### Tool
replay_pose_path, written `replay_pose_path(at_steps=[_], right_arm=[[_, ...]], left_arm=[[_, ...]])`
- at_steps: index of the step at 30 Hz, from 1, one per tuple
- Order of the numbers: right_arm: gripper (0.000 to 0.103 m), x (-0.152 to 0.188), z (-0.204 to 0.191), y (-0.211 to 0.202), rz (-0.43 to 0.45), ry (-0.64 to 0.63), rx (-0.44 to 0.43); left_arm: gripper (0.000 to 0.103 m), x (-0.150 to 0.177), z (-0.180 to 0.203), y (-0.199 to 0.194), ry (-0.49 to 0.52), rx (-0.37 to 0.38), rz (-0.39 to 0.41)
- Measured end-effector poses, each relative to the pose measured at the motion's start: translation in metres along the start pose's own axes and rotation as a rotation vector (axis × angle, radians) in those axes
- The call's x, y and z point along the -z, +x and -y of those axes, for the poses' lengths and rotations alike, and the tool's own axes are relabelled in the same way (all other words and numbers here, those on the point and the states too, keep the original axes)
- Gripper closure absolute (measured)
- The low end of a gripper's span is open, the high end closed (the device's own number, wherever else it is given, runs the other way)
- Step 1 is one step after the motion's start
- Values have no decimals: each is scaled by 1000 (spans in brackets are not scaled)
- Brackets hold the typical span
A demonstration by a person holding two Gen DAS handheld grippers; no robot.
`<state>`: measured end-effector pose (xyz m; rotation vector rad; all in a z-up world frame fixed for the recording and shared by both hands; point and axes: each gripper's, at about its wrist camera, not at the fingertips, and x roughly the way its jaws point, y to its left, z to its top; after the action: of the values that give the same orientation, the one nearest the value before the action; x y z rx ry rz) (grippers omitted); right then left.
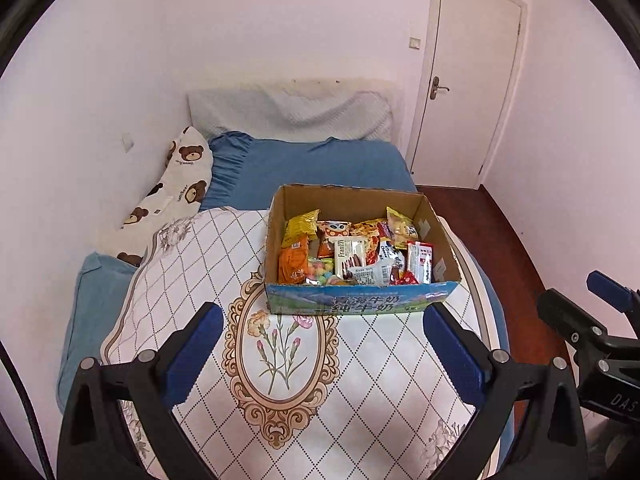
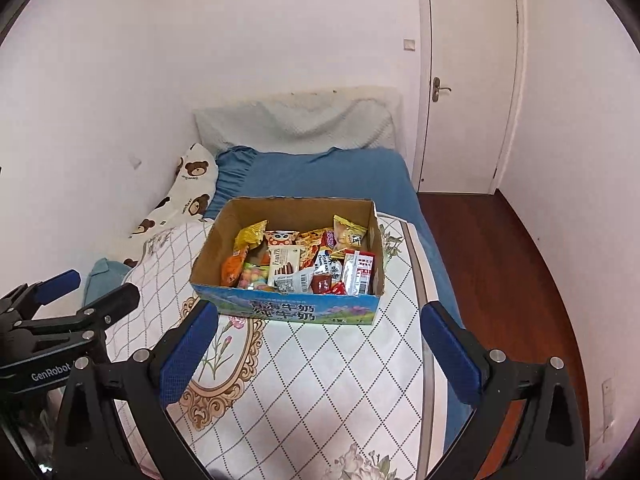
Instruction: Organize snacks
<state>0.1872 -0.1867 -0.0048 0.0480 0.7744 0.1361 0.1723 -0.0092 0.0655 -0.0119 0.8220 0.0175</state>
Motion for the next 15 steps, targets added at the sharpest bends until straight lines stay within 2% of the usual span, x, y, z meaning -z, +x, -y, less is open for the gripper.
replay_pose_path(at_steps=[6, 15], right_arm=[[0, 2, -1, 1, 1, -5, 11], [0, 2, 10, 26, 8, 3, 57]], left_arm=[[0, 3, 1, -1, 7, -11, 9], [0, 0, -7, 24, -15, -51, 9]])
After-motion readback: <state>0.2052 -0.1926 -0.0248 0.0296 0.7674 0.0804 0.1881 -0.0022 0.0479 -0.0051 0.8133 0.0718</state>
